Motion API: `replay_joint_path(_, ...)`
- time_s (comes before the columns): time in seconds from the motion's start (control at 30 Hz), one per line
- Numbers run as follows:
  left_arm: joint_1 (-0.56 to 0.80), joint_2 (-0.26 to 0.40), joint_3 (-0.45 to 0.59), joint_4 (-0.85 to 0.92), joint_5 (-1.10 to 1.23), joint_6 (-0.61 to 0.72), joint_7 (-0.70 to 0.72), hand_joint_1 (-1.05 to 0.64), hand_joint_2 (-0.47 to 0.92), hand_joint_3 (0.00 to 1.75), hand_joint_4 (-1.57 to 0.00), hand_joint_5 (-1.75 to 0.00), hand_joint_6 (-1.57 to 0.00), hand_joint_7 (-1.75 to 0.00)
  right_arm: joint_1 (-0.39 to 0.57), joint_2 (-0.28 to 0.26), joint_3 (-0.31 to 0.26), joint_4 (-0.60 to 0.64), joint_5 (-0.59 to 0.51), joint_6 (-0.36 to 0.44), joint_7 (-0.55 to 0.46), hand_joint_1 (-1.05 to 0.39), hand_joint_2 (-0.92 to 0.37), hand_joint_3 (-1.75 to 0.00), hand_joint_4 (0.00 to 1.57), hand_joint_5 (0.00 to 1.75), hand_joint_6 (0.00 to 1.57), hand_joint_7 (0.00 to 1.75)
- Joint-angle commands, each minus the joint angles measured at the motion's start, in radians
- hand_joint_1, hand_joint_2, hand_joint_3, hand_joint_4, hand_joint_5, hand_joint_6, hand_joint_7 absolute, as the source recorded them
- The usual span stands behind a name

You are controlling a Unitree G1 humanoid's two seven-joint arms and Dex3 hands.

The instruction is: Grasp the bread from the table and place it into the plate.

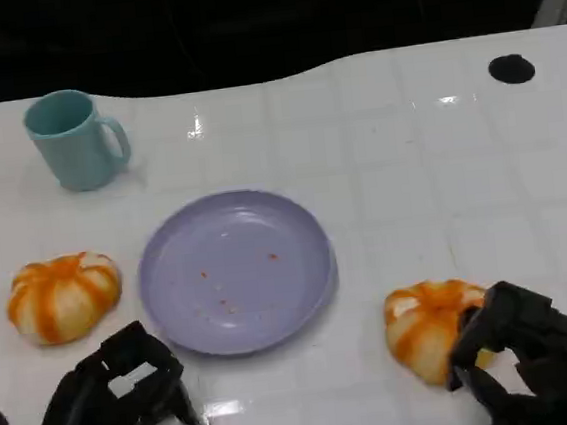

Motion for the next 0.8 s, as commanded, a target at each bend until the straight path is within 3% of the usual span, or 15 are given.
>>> replay_joint_path(0.03,0.012,0.011,0.001,0.006,0.014,0.006,0.012,-0.51,0.92,0.18,-0.77,-1.7,-0.7,-1.43,-0.025,-0.042,-0.026,-0.009,-0.054,-0.06,-0.018,-0.47,-0.91,-0.26,0.56,1.25,0.55,1.0)
replay_joint_path(0.13,0.011,0.01,0.001,0.013,0.014,-0.004,0.009,-0.51,0.92,0.18,-0.77,-1.7,-0.69,-1.44,-0.038,-0.075,-0.047,-0.022,-0.145,-0.098,-0.052,-0.49,-0.92,-0.24,0.5,1.08,0.5,0.86)
replay_joint_path(0.27,0.014,0.01,0.003,0.01,0.002,0.008,-0.003,-0.5,0.92,0.19,-0.76,-1.71,-0.68,-1.44,-0.048,-0.143,-0.099,-0.074,-0.374,-0.144,-0.138,-0.54,-0.92,-0.26,0.43,0.75,0.46,0.47)
replay_joint_path(0.33,0.016,0.009,0.003,0.008,0.0,0.01,-0.004,-0.5,0.92,0.18,-0.76,-1.7,-0.68,-1.43,-0.049,-0.17,-0.118,-0.107,-0.467,-0.148,-0.182,-0.56,-0.92,-0.24,0.39,0.57,0.47,0.27)
replay_joint_path(0.43,0.02,0.009,0.001,0.0,0.008,0.008,0.008,-0.51,0.92,0.17,-0.77,-1.71,-0.69,-1.43,-0.053,-0.205,-0.13,-0.161,-0.562,-0.127,-0.233,-0.57,-0.92,-0.19,0.34,0.43,0.45,0.13)
replay_joint_path(0.57,0.02,0.009,0.003,-0.004,0.0,0.018,0.003,-0.51,0.92,0.17,-0.76,-1.7,-0.69,-1.43,-0.065,-0.255,-0.131,-0.237,-0.665,-0.081,-0.279,-0.59,-0.92,-0.17,0.26,0.34,0.39,0.05)
replay_joint_path(0.8,0.016,0.009,0.006,0.004,-0.001,0.012,-0.003,-0.49,0.92,0.18,-0.76,-1.7,-0.68,-1.43,-0.092,-0.331,-0.085,-0.384,-0.821,0.101,-0.27,-0.63,-0.92,-0.08,0.12,0.23,0.32,0.0)
